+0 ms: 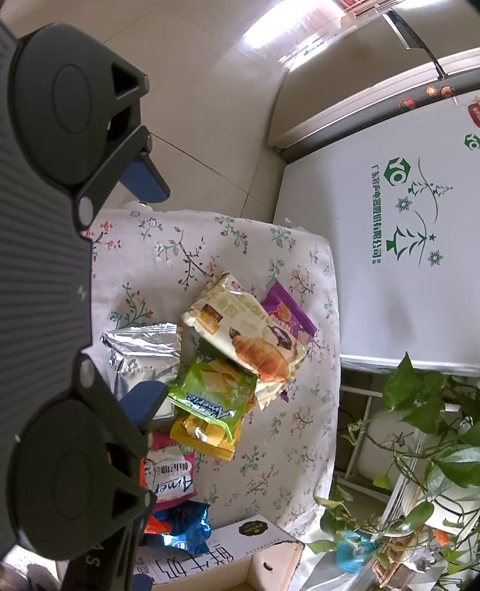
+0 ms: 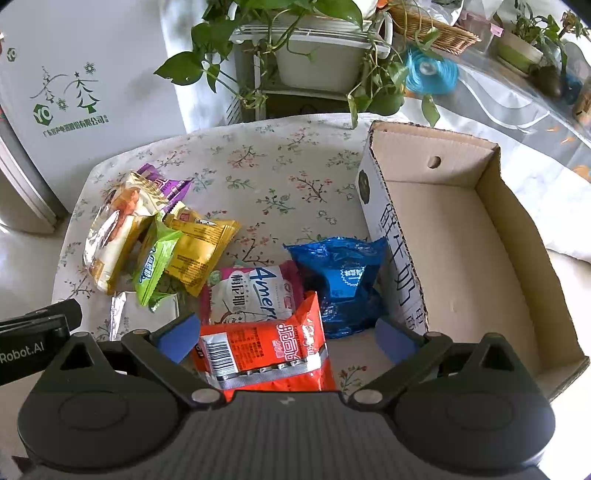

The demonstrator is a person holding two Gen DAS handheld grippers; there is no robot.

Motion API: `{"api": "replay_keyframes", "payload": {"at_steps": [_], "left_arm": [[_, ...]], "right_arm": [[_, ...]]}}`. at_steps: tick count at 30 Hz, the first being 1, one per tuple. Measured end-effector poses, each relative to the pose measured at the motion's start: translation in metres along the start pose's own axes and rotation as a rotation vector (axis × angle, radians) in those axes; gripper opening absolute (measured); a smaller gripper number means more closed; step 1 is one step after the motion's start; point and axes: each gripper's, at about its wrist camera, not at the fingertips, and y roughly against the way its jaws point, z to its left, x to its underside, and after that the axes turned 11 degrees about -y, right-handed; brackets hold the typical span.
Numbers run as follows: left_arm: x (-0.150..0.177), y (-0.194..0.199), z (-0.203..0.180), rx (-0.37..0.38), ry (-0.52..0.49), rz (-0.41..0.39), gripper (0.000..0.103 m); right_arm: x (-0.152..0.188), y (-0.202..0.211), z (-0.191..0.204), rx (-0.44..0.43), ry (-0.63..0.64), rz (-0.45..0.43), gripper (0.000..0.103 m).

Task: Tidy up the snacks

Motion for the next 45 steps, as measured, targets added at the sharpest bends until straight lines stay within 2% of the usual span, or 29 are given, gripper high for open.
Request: {"api": "replay_keyframes", "payload": {"at_steps": [20,34,45], "left_arm": [[0.001,0.002,-0.014,-0.034,-0.039,-0.009,0.102],[0.003,0.002,-0.019,-0.085,-0.064,-0.026,0.102],[0.006,0.001,-0.019,-0.087,-0.070,-0.019,0.101]], "right_arm": [[0.000,-0.004,-0.002,0.036,-0.010,0.007,0.103],[0.001,-0.004,0.001,0.069,0.022,-0.021,0.103],[0.003,-0.005,0.003,0.072,0.054,-0.032,0.103]]}}
